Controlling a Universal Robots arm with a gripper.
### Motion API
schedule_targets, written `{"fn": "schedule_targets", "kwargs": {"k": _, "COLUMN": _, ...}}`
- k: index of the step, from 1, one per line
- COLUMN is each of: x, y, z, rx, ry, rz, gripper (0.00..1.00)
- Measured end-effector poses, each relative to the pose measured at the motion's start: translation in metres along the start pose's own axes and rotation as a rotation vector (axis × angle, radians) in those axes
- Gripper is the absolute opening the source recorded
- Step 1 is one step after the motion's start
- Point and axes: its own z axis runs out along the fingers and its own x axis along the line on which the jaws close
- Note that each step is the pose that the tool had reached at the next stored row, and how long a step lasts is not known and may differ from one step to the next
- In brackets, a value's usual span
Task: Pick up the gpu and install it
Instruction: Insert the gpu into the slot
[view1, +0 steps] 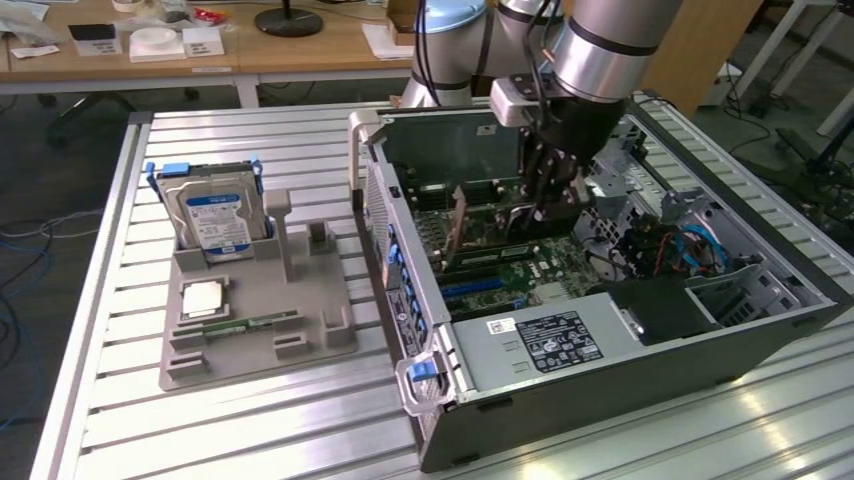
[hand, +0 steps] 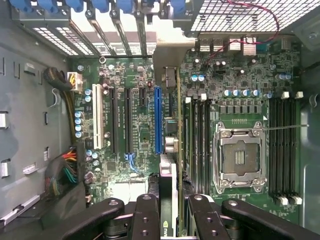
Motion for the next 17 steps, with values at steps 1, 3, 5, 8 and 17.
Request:
{"fn": "schedule_targets", "kwargs": {"k": 1, "x": 0.0, "y": 0.0001, "z": 0.0007, "rx": 0.0, "ry": -0.0001, "rz": 0.0, "gripper": 0.27}}
{"fn": "schedule_targets", "kwargs": {"k": 3, "x": 0.0001, "y": 0.0004, "z": 0.002, "rx": 0.0, "ry": -0.0001, "rz": 0.0, "gripper": 0.27}}
{"fn": "schedule_targets", "kwargs": {"k": 5, "x": 0.0001, "y": 0.0006, "z": 0.0029, "rx": 0.0, "ry": 0.0001, "rz": 0.0, "gripper": 0.27}}
{"fn": "schedule_targets", "kwargs": {"k": 8, "x": 0.0002, "y": 0.0007, "z": 0.0032, "rx": 0.0, "ry": 0.0001, "rz": 0.0, "gripper": 0.27}}
{"fn": "schedule_targets", "kwargs": {"k": 17, "x": 0.0007, "y": 0.001, "z": 0.0061, "rx": 0.0, "ry": 0.0, "rz": 0.0, "gripper": 0.27}}
